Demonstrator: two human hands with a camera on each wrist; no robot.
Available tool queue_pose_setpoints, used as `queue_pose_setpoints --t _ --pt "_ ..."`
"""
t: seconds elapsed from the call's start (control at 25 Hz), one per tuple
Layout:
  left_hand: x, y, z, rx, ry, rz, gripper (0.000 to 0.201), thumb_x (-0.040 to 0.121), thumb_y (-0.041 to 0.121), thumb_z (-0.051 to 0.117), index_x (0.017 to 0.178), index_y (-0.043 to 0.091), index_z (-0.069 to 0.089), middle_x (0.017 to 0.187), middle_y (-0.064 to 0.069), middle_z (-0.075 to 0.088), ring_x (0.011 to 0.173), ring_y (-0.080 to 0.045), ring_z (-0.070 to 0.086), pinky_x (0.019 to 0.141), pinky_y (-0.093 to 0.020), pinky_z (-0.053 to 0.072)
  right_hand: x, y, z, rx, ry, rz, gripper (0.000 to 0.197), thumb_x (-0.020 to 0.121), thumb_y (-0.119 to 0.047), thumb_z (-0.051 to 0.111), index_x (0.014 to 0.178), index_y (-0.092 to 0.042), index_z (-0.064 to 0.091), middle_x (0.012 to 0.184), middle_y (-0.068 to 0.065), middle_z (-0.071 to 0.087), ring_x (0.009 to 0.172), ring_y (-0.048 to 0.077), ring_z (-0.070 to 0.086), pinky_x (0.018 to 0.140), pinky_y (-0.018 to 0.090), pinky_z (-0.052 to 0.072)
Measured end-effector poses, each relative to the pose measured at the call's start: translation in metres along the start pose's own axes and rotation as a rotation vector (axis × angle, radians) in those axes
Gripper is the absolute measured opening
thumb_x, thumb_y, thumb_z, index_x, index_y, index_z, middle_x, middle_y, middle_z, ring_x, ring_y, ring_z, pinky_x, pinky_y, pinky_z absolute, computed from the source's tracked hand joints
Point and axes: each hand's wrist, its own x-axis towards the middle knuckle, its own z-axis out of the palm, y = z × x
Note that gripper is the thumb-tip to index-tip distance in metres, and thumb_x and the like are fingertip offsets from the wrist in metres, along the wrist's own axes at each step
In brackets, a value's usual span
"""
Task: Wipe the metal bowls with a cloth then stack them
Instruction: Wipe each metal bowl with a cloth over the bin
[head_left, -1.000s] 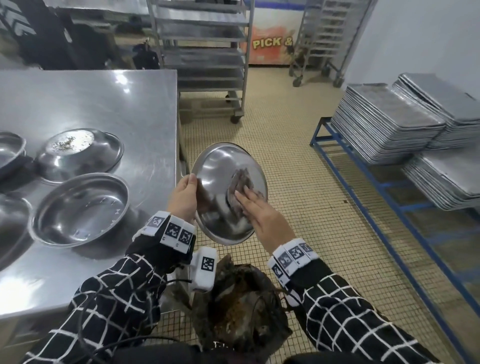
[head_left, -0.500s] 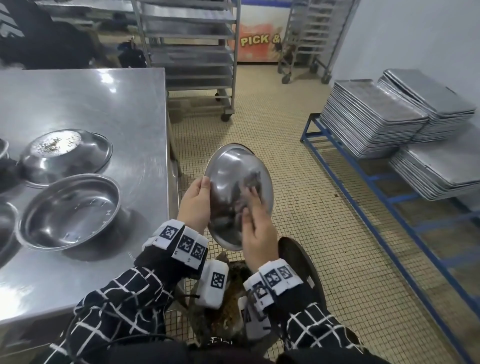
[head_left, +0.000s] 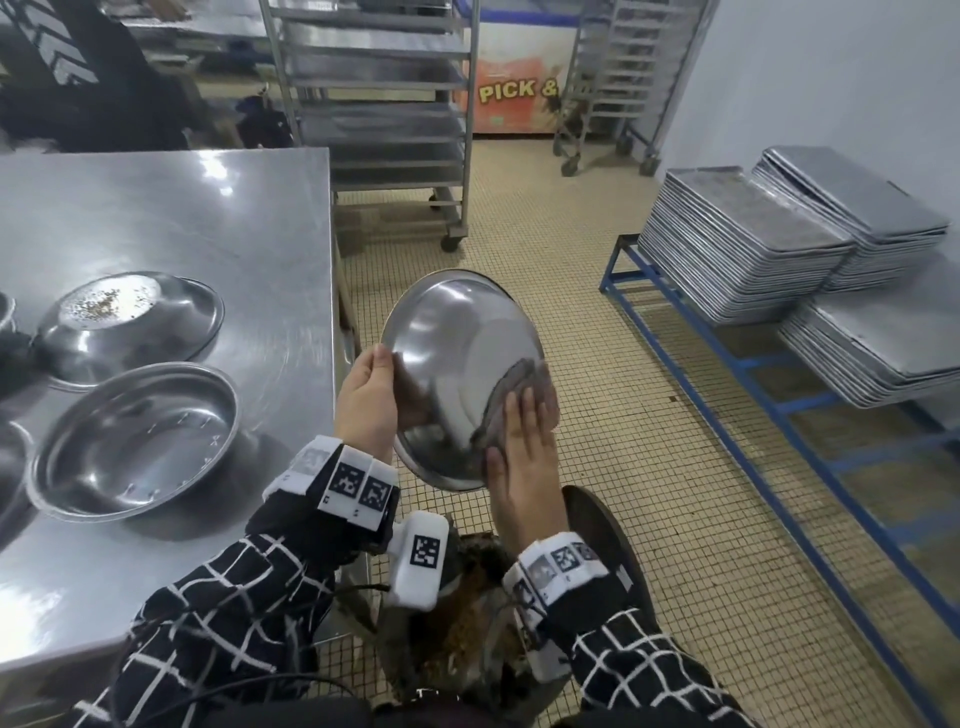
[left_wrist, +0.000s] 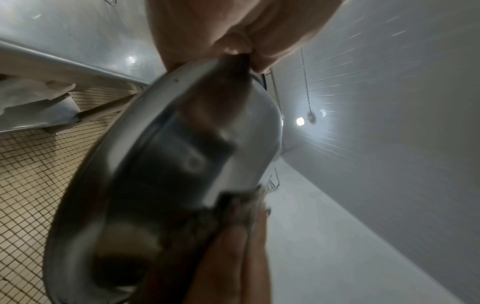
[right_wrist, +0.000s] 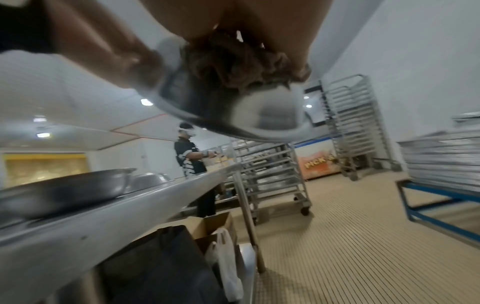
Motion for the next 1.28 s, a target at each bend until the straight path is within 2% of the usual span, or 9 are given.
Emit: queue_pose_setpoints --t 0.24,0.48,0.68,0.8,0.92,1.0,1.08,1.2,1.28 --pt "0.001 0.000 0.004 0.000 -0.116 -0.035 0.033 0.097 0.042 0.042 0.075 0.042 0.067 0.105 -0.004 0.066 0.104 -0.024 0.061 0.099 -0.048 0.046 0.056 -0.031 -0.023 -0.006 0.171 -0.142 0.057 0.100 -0.042 0.020 0.150 -0.019 0.009 0.159 0.002 0.007 0.147 0.015 -0.004 0.120 0.039 0.004" --pt "0.012 0.004 0.004 -0.059 -0.107 -0.022 0.028 0.091 0.047 0.047 0.077 0.041 0.069 0.108 -0.005 0.068 0.107 -0.027 0.062 0.097 -0.049 0.047 0.053 0.022 -0.035 0.160 0.151 0.189 0.064 0.096 -0.053 0.016 0.152 -0.025 0.010 0.159 -0.005 0.011 0.144 0.016 0.018 0.108 0.048 0.038" --pt "0.015 0.001 0.006 -0.055 -0.084 -0.045 0.025 0.085 0.052 0.047 0.082 0.041 0.070 0.108 -0.002 0.069 0.107 -0.025 0.063 0.099 -0.048 0.046 0.017 -0.002 -0.004 0.020 0.079 -0.027 0.060 0.098 -0.047 0.015 0.152 -0.023 0.001 0.160 -0.004 -0.007 0.146 0.018 -0.009 0.117 0.046 0.015" --pt "0.012 0.000 0.010 -0.022 -0.104 -0.038 0.031 0.095 0.045 0.043 0.078 0.040 0.068 0.105 -0.003 0.068 0.105 -0.024 0.062 0.099 -0.046 0.046 0.029 -0.025 -0.006 -0.059 0.089 -0.131 0.058 0.100 -0.043 0.021 0.151 -0.021 0.005 0.160 0.003 0.000 0.147 0.022 -0.006 0.119 0.044 0.008" --pt "0.013 -0.003 0.010 -0.011 -0.158 -0.048 0.029 0.084 0.056 0.047 0.090 0.038 0.068 0.112 -0.004 0.067 0.109 -0.026 0.061 0.101 -0.049 0.044 0.055 -0.029 -0.022 -0.033 0.190 -0.135 0.057 0.099 -0.043 0.023 0.151 -0.019 0.017 0.159 0.002 0.011 0.147 0.020 0.001 0.120 0.039 0.008" --pt "0.015 -0.005 0.007 -0.006 -0.179 -0.057 0.033 0.078 0.059 0.049 0.091 0.036 0.069 0.114 -0.006 0.066 0.110 -0.028 0.060 0.100 -0.050 0.044 0.069 -0.017 -0.033 0.053 0.248 -0.048 0.055 0.099 -0.042 0.021 0.149 -0.019 0.023 0.158 0.000 0.017 0.146 0.015 0.007 0.119 0.032 0.013" --pt "0.016 -0.004 0.005 -0.005 -0.172 -0.055 0.028 0.085 0.054 0.049 0.087 0.035 0.070 0.111 -0.006 0.067 0.109 -0.028 0.060 0.101 -0.050 0.044 0.070 0.004 -0.040 0.200 0.231 0.114 0.050 0.100 -0.038 0.026 0.147 -0.022 0.030 0.153 -0.002 0.029 0.141 0.011 0.021 0.111 0.021 0.025" --pt "0.012 -0.004 0.003 0.049 -0.156 -0.046 0.027 0.098 0.040 0.045 0.084 0.032 0.066 0.102 -0.002 0.066 0.103 -0.023 0.060 0.100 -0.044 0.045 0.049 0.031 -0.045 0.258 0.198 0.323 0.039 0.099 -0.030 0.041 0.135 -0.018 0.049 0.128 0.001 0.059 0.118 0.016 0.055 0.096 0.026 0.045" --pt "0.008 -0.003 0.005 0.117 -0.153 -0.008 0.026 0.099 0.036 0.043 0.083 0.031 0.064 0.093 0.004 0.064 0.093 -0.015 0.059 0.090 -0.034 0.047 0.037 0.035 -0.047 0.301 0.219 0.406 0.034 0.097 -0.027 0.049 0.128 -0.016 0.057 0.115 -0.002 0.066 0.104 0.010 0.061 0.089 0.023 0.049"
